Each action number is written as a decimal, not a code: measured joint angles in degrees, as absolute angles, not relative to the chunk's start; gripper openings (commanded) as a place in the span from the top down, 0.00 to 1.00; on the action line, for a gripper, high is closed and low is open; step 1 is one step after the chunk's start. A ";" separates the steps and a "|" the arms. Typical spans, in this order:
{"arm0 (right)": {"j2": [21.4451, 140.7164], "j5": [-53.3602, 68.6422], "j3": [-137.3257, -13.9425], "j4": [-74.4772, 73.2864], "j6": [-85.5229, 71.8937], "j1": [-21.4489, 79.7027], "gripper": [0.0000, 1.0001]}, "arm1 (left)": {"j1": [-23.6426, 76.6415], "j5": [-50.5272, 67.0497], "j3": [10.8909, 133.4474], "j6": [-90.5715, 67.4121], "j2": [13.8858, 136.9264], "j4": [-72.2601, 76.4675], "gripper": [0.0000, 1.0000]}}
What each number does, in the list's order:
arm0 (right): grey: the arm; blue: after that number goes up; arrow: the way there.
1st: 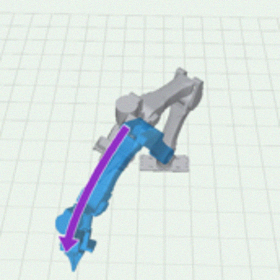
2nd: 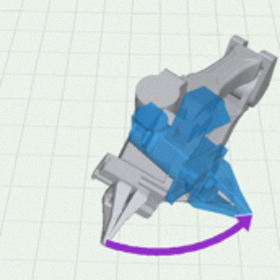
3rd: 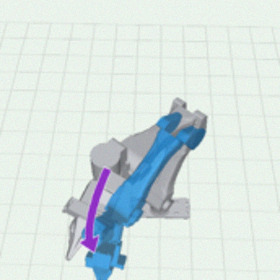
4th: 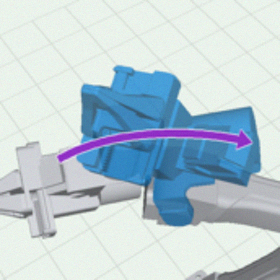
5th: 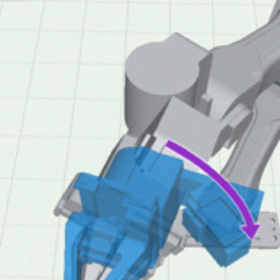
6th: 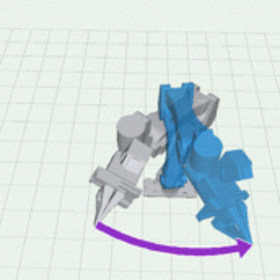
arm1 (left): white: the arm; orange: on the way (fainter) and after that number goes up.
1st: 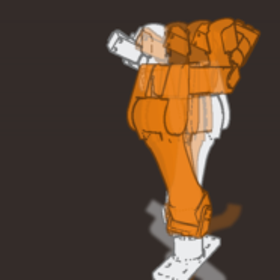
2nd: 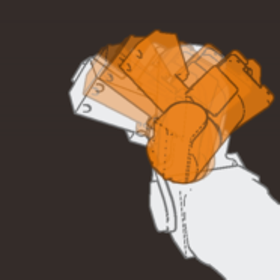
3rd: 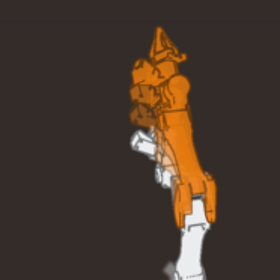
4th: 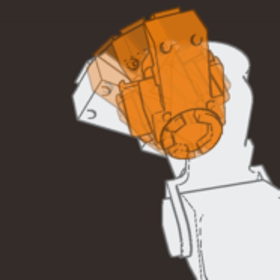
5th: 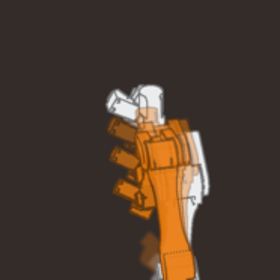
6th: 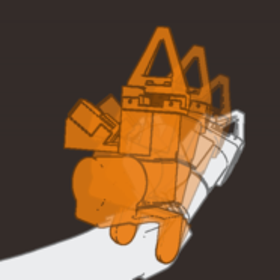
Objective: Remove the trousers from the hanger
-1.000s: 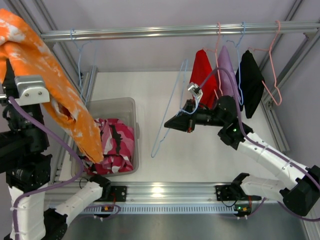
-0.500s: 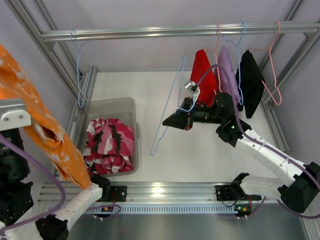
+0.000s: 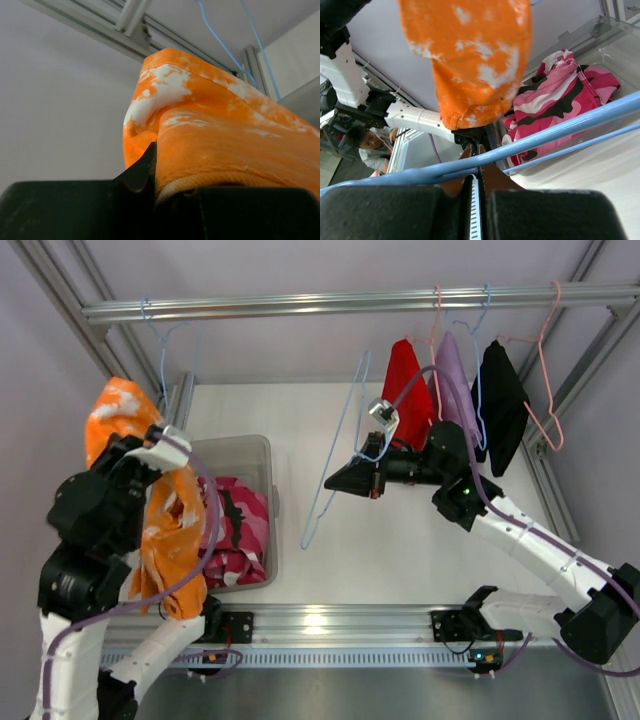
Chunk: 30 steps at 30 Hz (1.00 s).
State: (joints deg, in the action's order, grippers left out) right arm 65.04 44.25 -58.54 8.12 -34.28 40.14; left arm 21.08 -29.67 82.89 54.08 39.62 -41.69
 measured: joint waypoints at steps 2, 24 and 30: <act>65.04 44.21 -58.54 7.79 -33.89 40.14 1.00 | 21.08 -30.65 81.45 52.97 42.76 -42.06 1.00; 62.85 43.77 -58.54 5.76 -31.16 40.14 1.00 | 20.58 -26.39 59.44 31.31 46.19 -54.43 1.00; 62.11 43.62 -58.54 5.02 -30.76 40.14 1.00 | 16.23 -18.68 53.21 26.26 50.02 -59.79 1.00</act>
